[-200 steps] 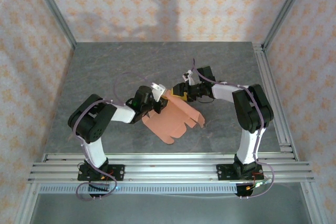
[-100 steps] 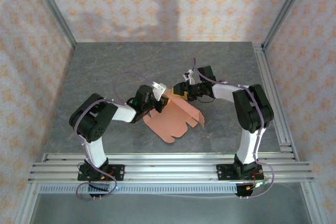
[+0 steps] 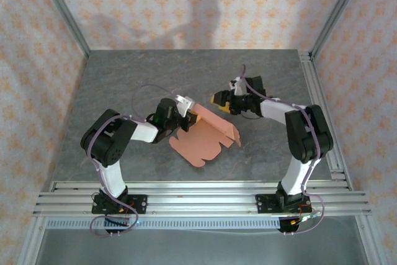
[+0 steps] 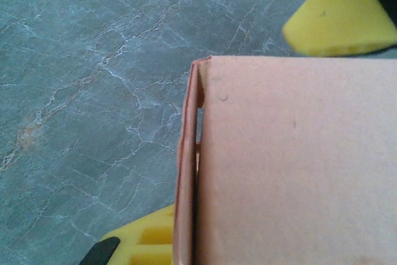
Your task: Fold the paper box
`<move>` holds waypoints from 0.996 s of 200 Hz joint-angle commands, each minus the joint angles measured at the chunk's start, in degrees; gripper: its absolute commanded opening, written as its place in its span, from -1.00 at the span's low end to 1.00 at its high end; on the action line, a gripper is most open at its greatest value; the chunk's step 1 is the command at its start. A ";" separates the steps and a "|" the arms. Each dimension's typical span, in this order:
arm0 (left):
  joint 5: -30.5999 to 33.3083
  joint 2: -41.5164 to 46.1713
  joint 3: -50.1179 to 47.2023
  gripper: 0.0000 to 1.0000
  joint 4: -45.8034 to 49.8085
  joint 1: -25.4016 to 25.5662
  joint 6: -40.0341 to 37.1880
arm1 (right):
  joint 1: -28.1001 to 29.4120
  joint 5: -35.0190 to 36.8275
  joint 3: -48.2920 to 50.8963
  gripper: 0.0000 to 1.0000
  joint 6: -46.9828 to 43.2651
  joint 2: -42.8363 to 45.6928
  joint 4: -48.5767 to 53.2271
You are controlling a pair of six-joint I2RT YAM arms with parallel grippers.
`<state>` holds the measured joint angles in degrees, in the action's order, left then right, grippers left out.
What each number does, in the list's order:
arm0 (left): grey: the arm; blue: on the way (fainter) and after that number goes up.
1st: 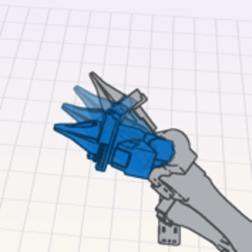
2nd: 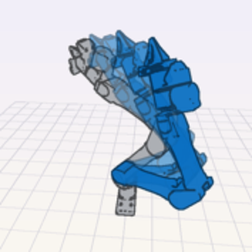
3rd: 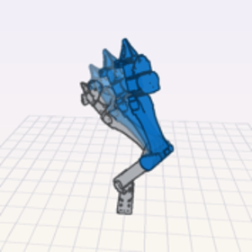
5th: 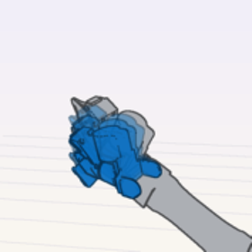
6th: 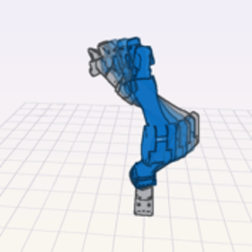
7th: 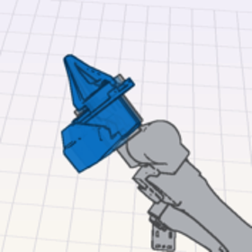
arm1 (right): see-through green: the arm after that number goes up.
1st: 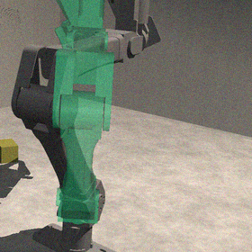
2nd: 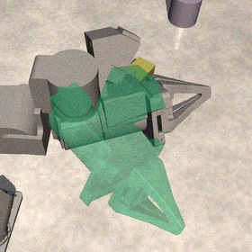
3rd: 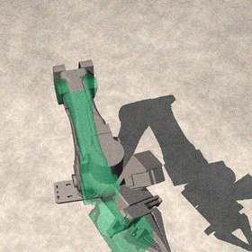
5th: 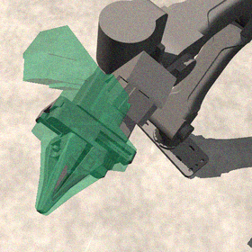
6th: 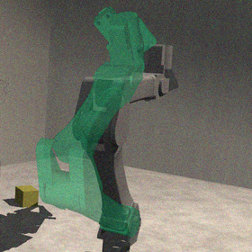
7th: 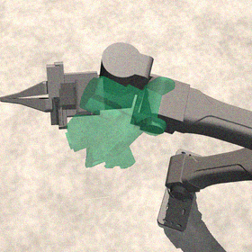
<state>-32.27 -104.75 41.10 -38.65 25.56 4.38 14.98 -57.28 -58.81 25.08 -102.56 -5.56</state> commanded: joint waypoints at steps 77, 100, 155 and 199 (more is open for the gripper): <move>-7.14 2.44 1.67 -1.00 -8.07 0.06 10.10 | 5.67 -2.47 -0.79 0.01 -5.75 0.27 3.19; -4.75 2.31 2.24 -1.00 -8.69 0.15 12.89 | 7.26 -4.03 -0.30 -0.03 -5.05 -0.04 1.07; -2.66 1.60 3.46 -1.00 -7.86 0.36 14.77 | 9.10 -3.73 -0.03 -0.09 -5.39 0.15 0.79; -3.76 2.61 3.62 -1.00 -5.37 0.37 12.05 | 7.64 -3.01 -0.60 -0.05 -6.62 1.08 3.59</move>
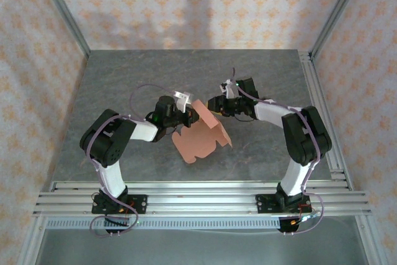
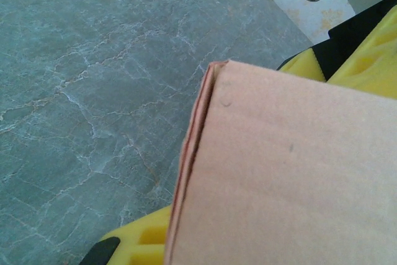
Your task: Fold the paper box
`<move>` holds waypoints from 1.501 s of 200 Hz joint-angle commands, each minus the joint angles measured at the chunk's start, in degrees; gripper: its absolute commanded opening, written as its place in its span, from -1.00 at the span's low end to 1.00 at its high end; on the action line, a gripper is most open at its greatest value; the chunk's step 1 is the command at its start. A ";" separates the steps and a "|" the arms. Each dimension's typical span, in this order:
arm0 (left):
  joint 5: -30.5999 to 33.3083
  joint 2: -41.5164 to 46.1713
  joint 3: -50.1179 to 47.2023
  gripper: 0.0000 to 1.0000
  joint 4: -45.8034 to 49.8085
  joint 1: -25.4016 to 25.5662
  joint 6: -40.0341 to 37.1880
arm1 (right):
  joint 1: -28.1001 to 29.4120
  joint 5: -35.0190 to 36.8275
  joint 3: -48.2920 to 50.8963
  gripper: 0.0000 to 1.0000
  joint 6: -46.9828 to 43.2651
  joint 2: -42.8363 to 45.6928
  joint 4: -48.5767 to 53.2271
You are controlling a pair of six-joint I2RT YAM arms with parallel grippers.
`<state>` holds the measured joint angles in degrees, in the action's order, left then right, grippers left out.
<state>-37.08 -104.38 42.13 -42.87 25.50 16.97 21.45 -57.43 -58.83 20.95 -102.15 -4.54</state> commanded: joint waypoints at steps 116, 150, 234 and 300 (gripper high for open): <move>5.08 1.54 3.74 -1.00 -2.22 1.04 1.78 | 2.18 -3.26 0.73 -0.05 1.78 -0.18 -1.01; 5.97 2.37 3.49 -1.00 -1.41 1.04 1.74 | -0.06 -2.10 1.33 -0.05 4.36 1.16 -2.37; 9.29 5.88 0.71 -1.00 -6.83 0.54 9.32 | -10.13 16.09 11.41 0.35 14.08 12.79 -11.76; 10.11 6.75 2.86 -1.00 -9.74 -0.93 24.38 | -15.65 19.37 20.42 0.36 17.04 24.90 -14.54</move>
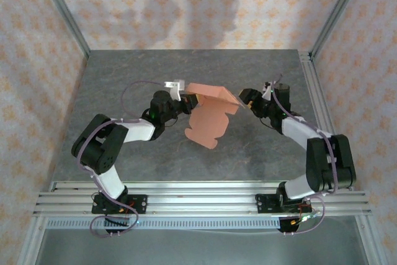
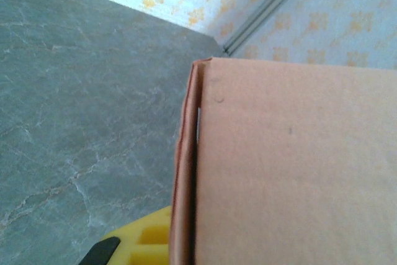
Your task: Fold the paper box
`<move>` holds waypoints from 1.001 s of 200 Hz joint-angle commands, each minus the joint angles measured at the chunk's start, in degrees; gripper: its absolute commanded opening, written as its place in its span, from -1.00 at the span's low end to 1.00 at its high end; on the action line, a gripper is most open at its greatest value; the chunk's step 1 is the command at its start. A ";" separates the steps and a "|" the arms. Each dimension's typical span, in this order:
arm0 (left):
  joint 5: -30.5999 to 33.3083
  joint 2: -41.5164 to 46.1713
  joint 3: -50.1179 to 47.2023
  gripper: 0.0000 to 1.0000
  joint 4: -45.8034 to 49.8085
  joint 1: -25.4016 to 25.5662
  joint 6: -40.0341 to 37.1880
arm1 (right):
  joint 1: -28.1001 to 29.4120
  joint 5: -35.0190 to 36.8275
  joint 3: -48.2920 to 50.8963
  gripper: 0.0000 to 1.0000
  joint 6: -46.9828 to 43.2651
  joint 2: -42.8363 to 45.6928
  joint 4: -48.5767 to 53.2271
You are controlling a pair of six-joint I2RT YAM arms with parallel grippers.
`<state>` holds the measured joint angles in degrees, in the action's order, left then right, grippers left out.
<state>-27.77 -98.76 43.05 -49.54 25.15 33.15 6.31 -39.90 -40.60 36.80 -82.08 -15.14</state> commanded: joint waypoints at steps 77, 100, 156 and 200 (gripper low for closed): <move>-2.75 -0.31 6.39 -1.00 -4.71 -1.77 17.64 | 0.64 -2.91 9.92 0.31 11.44 10.79 -22.34; -3.18 -0.52 7.01 -1.00 -3.75 -1.85 18.39 | 2.66 -6.04 7.74 0.29 13.40 10.11 -24.00; -1.91 -1.17 7.51 -1.00 -2.85 -1.91 18.90 | 9.08 -7.38 3.37 0.30 13.66 9.96 -27.00; -2.68 -2.64 8.38 -1.00 -3.40 -2.00 18.93 | 11.22 -7.94 2.43 0.32 12.40 10.04 -27.96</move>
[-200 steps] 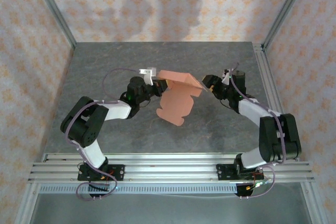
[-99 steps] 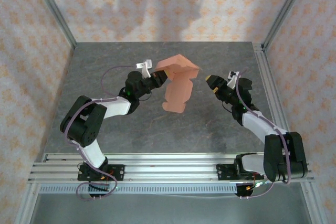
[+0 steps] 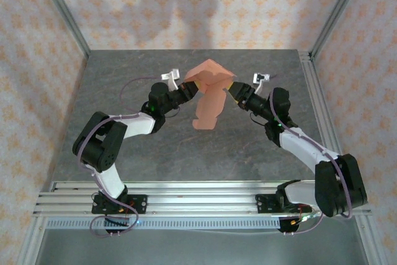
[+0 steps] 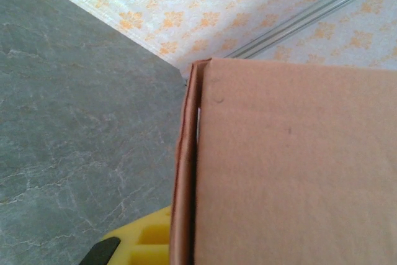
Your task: Fold the paper box
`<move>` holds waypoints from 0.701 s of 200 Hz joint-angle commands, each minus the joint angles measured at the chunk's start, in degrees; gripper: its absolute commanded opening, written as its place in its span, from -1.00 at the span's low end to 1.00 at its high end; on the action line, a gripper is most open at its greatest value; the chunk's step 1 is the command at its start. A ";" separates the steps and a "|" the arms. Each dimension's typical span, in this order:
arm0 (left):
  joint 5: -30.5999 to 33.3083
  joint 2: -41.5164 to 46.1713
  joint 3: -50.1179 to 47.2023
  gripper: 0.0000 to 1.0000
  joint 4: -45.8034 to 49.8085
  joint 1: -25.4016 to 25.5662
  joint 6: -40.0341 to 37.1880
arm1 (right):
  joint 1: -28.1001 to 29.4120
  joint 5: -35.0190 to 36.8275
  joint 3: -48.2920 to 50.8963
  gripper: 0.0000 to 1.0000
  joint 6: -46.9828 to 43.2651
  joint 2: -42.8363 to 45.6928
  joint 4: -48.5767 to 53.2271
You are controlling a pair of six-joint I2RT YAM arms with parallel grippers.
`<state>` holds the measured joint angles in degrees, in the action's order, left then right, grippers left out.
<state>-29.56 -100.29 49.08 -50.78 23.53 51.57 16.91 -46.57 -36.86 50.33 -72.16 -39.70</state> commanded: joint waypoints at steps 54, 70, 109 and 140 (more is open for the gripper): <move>-0.83 -1.49 1.47 -1.00 -3.18 -0.35 -0.77 | 1.00 -0.87 -1.10 0.31 0.00 0.39 -3.48; -1.23 -1.37 1.44 -1.00 -3.10 -0.37 -1.91 | 1.37 -0.29 -1.75 0.13 -0.51 0.31 -1.43; -1.77 -0.92 0.96 -1.00 0.18 -0.39 -8.09 | 2.69 -0.81 -4.00 -0.20 -2.80 -0.85 2.23; -1.12 0.02 0.22 -1.00 1.78 -0.36 -10.91 | 2.70 -0.25 -4.01 -0.40 -3.60 -0.96 3.76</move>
<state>-29.98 -101.43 49.71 -50.13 23.53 45.54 19.35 -46.72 -39.22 48.60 -72.90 -36.95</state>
